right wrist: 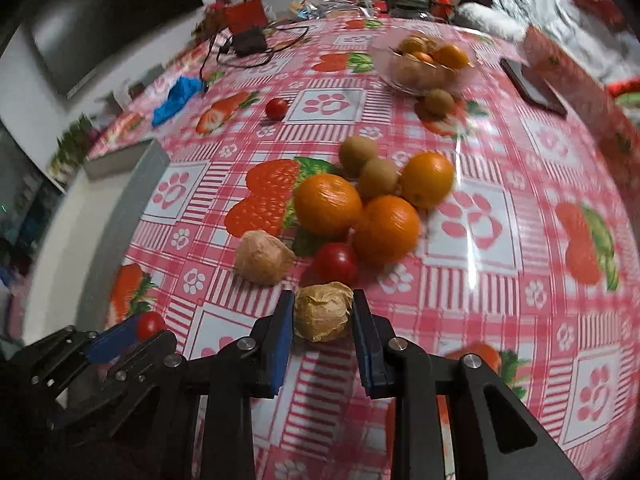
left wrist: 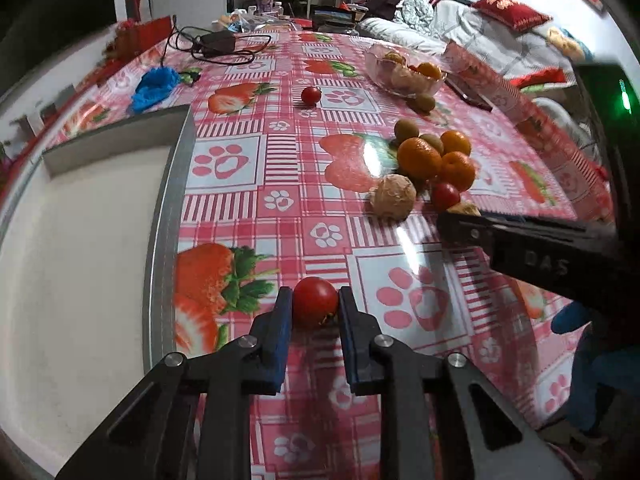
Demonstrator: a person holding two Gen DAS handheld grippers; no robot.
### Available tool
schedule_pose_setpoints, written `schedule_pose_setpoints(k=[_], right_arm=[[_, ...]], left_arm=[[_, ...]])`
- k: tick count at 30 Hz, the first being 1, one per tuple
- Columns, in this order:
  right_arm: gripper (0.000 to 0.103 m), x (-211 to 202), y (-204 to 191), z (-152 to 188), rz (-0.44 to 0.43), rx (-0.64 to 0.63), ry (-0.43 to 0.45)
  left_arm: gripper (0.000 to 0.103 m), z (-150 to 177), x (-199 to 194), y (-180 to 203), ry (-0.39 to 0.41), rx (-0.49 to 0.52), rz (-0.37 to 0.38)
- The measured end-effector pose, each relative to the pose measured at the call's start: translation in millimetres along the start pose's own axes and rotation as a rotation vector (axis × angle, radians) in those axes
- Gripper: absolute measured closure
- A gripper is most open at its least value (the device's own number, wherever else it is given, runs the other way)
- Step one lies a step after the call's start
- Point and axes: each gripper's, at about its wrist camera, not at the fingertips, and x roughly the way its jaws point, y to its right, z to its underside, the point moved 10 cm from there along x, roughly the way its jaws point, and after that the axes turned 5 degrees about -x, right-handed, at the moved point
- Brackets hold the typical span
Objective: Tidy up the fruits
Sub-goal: 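Grasp the red cherry tomato with the left tool while the right tool grasps the tan round fruit, then carry both fruits into the white tray and open both tools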
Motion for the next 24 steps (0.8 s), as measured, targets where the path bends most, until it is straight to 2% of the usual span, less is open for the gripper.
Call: schedule_pose_setpoints(k=[8,14,19,24], right_arm=[[0.074,-22,14,19,-0.054,0.045,0.003],[0.074,-38,9,21,-0.064,0.031,0.022],[0.074,-50,-6,16,-0.060,-0.005,0.042],[0.074,-55,-27,6,-0.072,-0.038,0.047]], left_arm=[[0.079,-1,-24,6,0.034,-0.005,0.022],[0.078,-9,-50,5,0.062,-0.006,0.020],[0.078,-19,-70,-15,0.066,-0.035,0.008],[0.078,-35,-96,-53,0.101,-0.066,-0.023]])
